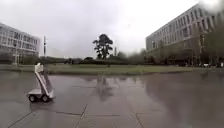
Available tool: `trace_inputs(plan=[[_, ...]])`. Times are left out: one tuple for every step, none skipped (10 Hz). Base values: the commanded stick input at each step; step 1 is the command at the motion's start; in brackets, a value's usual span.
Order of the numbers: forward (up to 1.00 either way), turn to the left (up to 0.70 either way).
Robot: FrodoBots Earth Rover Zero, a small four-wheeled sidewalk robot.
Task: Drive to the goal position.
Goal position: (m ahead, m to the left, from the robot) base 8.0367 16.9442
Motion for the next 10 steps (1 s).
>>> trace_inputs(plan=[[0.00,0.00],[0.00,0.00],[0.00,0.00],[0.13,0.00],[0.51,0.00],[0.70,0.00],[0.70,0.00],[0.70,0.00],[0.70,0.00],[0.70,0.00]])
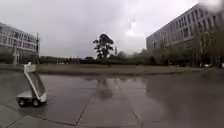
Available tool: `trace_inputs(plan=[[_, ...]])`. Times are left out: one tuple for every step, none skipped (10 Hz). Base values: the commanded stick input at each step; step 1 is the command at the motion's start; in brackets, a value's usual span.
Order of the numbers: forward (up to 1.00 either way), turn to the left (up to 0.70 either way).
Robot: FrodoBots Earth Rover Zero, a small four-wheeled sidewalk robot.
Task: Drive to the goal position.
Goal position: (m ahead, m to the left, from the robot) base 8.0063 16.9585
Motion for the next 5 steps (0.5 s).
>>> trace_inputs(plan=[[0.70,0.00],[0.70,0.00],[0.70,0.00],[0.70,0.02],[0.70,0.02]])
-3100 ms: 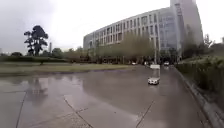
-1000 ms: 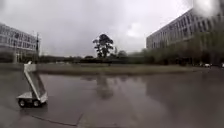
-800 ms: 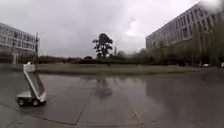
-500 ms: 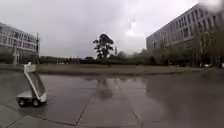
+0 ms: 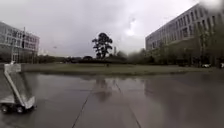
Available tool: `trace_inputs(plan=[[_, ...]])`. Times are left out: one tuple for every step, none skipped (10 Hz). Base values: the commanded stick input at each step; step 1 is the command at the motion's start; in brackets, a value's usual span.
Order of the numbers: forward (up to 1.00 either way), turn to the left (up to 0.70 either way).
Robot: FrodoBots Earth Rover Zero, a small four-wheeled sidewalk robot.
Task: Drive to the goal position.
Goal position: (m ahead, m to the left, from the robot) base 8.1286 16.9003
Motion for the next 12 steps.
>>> trace_inputs(plan=[[0.70,0.02],[0.70,0.02],[0.70,0.02],[0.70,0.03],[0.70,0.06],[0.70,0.17],[0.70,0.28],[0.70,0.34],[0.70,0.35],[0.70,0.35],[0.70,0.35],[0.70,0.35]])
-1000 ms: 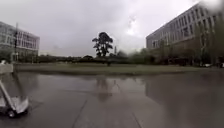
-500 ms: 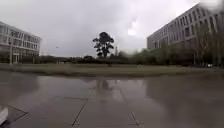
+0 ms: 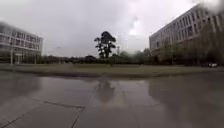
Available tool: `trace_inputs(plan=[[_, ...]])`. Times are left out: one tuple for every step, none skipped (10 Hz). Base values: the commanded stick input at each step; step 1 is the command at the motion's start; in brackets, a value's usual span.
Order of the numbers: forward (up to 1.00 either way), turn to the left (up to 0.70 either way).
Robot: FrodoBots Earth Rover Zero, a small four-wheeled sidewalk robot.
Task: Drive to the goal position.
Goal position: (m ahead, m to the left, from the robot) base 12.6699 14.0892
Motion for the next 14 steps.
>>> trace_inputs(plan=[[0.70,0.35],[0.70,0.35],[0.70,0.35],[0.70,0.35],[0.70,0.35],[0.70,0.35],[0.70,0.35],[0.70,0.35],[0.70,0.35],[0.70,0.35],[0.70,0.35],[0.70,0.34],[0.70,0.22],[0.70,0.00]])
